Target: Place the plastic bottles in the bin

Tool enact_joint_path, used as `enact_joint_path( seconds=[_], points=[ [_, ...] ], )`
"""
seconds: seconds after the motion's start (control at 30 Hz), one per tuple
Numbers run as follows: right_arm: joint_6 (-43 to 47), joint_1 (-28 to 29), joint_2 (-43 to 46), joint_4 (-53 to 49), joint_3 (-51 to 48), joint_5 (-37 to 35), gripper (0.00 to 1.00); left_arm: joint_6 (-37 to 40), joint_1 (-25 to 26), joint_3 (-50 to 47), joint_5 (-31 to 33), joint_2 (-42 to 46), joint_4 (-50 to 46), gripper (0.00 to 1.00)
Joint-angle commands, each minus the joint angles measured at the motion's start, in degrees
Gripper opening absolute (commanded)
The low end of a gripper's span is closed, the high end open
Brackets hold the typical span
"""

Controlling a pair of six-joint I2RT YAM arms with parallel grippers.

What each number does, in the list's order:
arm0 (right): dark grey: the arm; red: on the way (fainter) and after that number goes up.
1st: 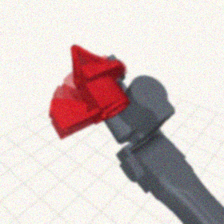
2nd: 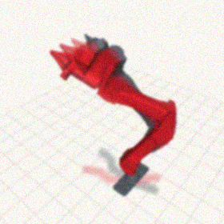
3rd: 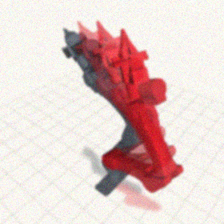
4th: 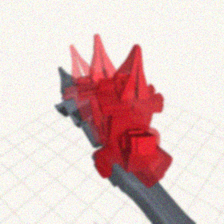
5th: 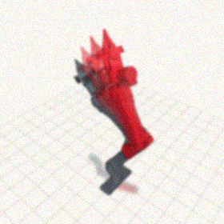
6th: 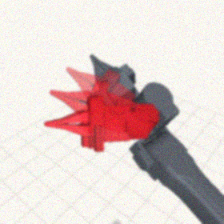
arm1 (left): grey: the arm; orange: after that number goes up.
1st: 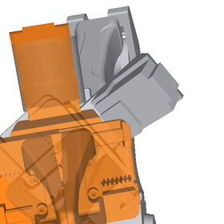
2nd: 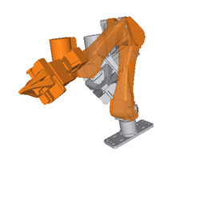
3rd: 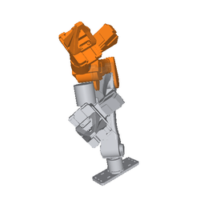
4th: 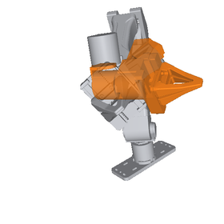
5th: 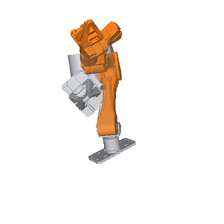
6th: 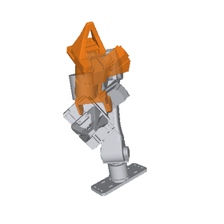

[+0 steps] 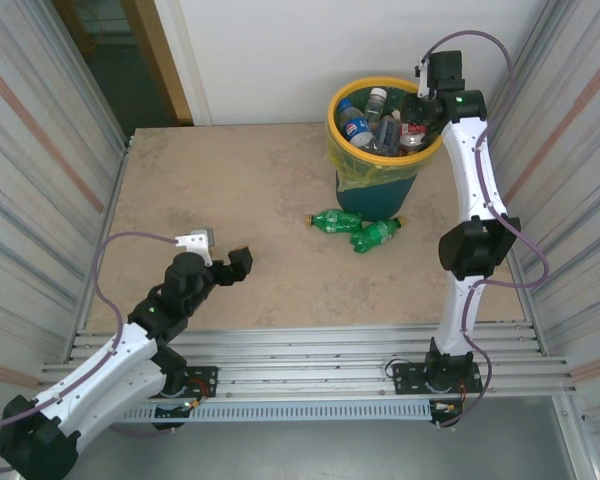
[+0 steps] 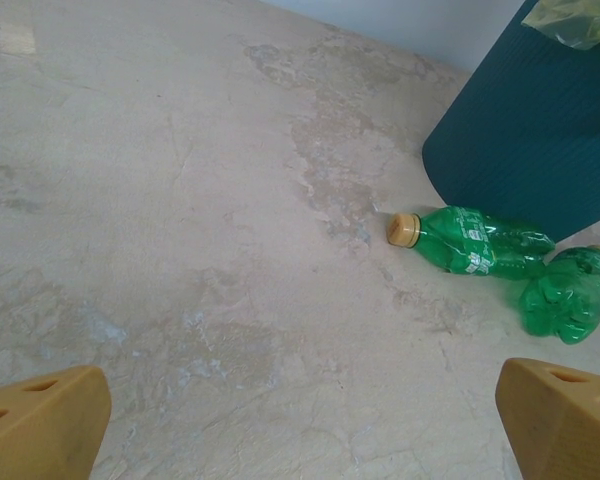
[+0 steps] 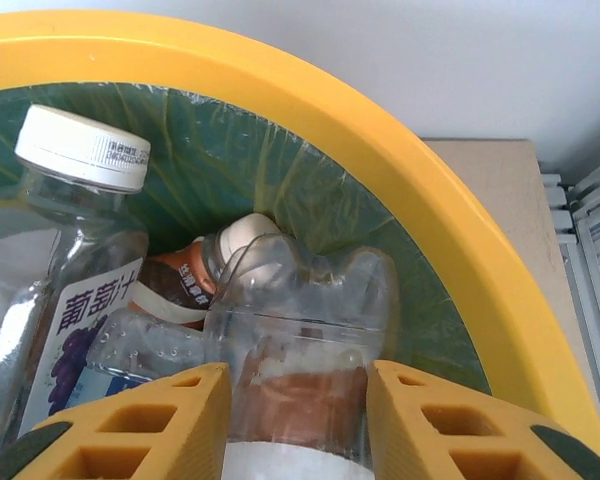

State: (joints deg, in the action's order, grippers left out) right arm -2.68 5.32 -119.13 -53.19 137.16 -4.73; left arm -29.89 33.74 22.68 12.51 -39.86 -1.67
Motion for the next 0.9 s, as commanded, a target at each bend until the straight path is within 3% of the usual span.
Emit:
enact_joint_path(
  seconds=[0.0,0.3,0.43,0.53,0.87],
  points=[
    [1.6,0.8,3.6,-2.3,1.3,-1.9,0.44,-0.5,-0.3,-0.1,-0.4,0.0,1.1,0.99],
    [0.8,3.7,10.4,-2.7,1.3,-4.8,0.71,0.2,-0.3,1.3,-0.6,-0.1,-0.2,0.99],
    [-3.1,4.3,14.0,-5.2,-1.2,-6.7,0.78,0.2,-0.3,1.5,-0.9,0.1,-1.2,0.99],
    [-6.9,4.8,19.5,-4.3,-9.0,-7.3,0.82,0.2,-0.3,1.4,-0.8,0.7,-2.0,0.99],
    [-22.8,6.5,46.5,5.8,-48.9,-6.2,0.93,0.8,-0.3,-0.1,0.5,3.7,-2.7,0.99]
  ],
)
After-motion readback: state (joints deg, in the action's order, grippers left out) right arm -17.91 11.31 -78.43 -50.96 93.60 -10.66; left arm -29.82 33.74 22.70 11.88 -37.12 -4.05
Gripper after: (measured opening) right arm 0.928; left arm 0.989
